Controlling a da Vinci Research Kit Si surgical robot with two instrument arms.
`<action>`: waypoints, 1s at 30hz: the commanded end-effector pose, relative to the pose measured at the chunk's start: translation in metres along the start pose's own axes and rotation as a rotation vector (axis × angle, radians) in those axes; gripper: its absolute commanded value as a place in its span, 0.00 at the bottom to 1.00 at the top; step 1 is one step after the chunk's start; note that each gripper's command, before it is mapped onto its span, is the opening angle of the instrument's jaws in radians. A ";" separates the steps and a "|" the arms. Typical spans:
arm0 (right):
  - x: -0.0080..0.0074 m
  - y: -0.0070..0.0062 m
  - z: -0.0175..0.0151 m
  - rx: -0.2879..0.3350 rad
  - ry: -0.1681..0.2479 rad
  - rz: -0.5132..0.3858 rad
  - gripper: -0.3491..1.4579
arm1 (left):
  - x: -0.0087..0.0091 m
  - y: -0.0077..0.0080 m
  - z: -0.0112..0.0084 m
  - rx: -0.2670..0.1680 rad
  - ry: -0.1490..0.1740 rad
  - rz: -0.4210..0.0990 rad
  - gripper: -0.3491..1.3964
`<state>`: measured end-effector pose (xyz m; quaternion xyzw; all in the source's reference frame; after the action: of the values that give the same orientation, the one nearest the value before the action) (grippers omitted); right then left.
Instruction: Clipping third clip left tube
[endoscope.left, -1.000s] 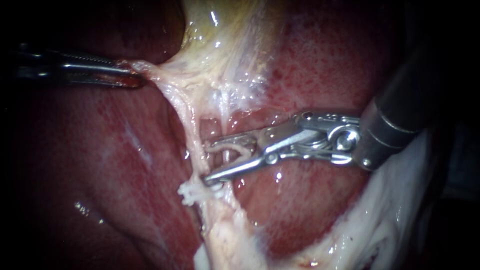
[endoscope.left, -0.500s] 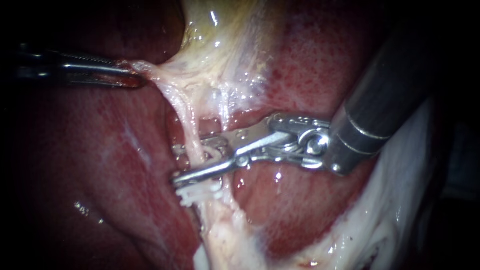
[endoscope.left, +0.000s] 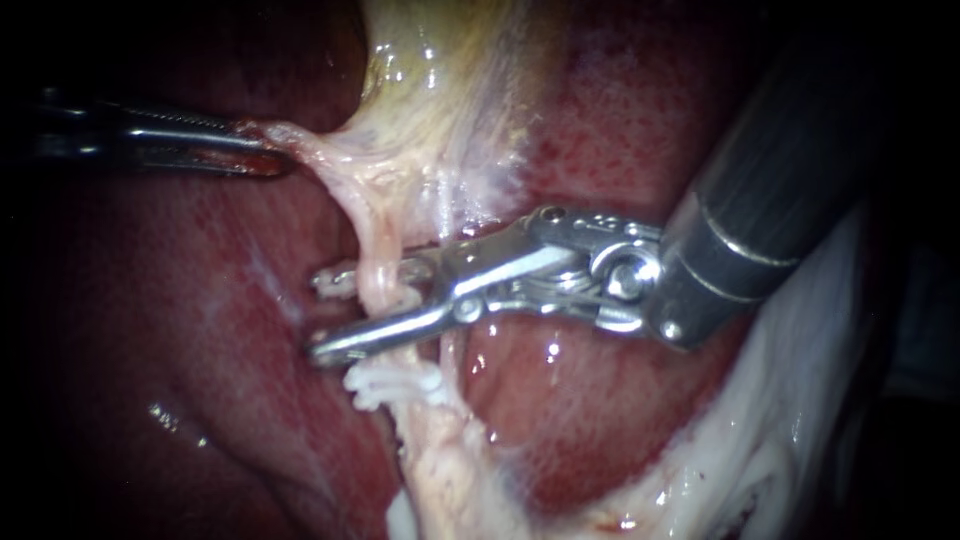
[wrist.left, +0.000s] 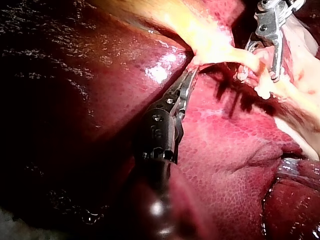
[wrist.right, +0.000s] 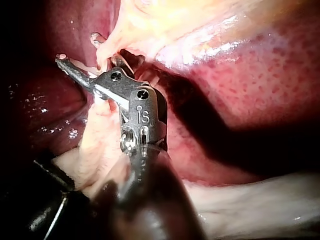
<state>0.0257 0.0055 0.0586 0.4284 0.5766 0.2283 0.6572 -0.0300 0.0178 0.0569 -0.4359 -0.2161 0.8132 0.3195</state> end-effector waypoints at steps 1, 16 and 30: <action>0.0000 0.0000 0.0000 -0.002 0.000 0.000 0.40 | 0.0000 0.0000 0.0000 0.000 0.000 0.000 0.00; -0.0005 0.0001 -0.0012 -0.002 0.001 0.082 0.00 | 0.0000 0.0000 0.0000 0.000 0.000 0.000 0.00; -0.0007 0.0000 -0.0015 0.000 0.004 0.122 0.00 | 0.0000 0.0000 0.0001 0.001 0.000 0.000 0.00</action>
<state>0.0241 0.0054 0.0590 0.4621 0.5506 0.2693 0.6410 -0.0301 0.0178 0.0570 -0.4358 -0.2156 0.8132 0.3198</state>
